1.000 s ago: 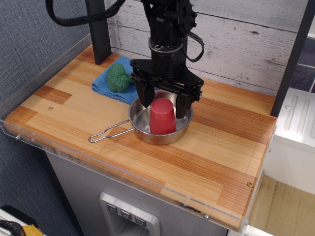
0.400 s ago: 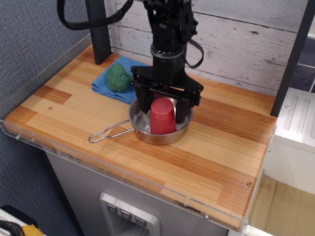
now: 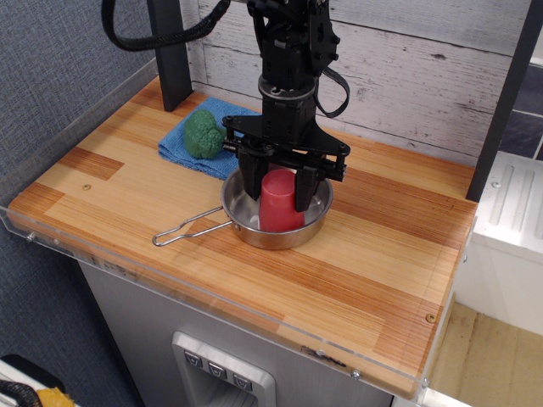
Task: Pick up the salt shaker and put it to the right hand side of the top of the pot.
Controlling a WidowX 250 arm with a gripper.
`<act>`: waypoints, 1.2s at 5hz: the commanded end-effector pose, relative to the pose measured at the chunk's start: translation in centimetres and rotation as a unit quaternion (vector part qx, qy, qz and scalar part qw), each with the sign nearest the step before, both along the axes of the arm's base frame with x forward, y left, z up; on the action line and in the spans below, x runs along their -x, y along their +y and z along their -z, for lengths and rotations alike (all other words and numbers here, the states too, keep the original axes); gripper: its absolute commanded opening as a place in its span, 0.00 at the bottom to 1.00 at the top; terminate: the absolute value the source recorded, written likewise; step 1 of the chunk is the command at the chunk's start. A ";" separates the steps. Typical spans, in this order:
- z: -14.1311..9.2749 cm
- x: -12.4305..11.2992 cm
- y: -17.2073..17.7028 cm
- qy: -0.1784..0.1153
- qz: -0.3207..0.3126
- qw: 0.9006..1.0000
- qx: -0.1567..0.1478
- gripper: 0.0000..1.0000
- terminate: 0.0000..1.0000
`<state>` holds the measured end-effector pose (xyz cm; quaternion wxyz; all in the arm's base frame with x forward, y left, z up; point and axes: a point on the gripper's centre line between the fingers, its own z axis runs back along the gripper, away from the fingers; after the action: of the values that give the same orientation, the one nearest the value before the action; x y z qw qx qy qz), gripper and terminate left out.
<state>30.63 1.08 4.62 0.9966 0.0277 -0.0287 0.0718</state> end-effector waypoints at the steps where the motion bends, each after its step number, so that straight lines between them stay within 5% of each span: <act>1: -3.6 -0.2 0.4 -0.011 -0.034 0.999 -0.028 0.00 0.00; 4: -8.2 -1.4 -1.3 -0.054 -0.040 0.998 -0.017 0.00 0.00; 6: -7.3 -5.5 -4.5 -0.048 -0.016 0.999 0.010 0.00 0.00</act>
<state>35.98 -3.52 10.07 0.9944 0.0148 -0.0512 0.0907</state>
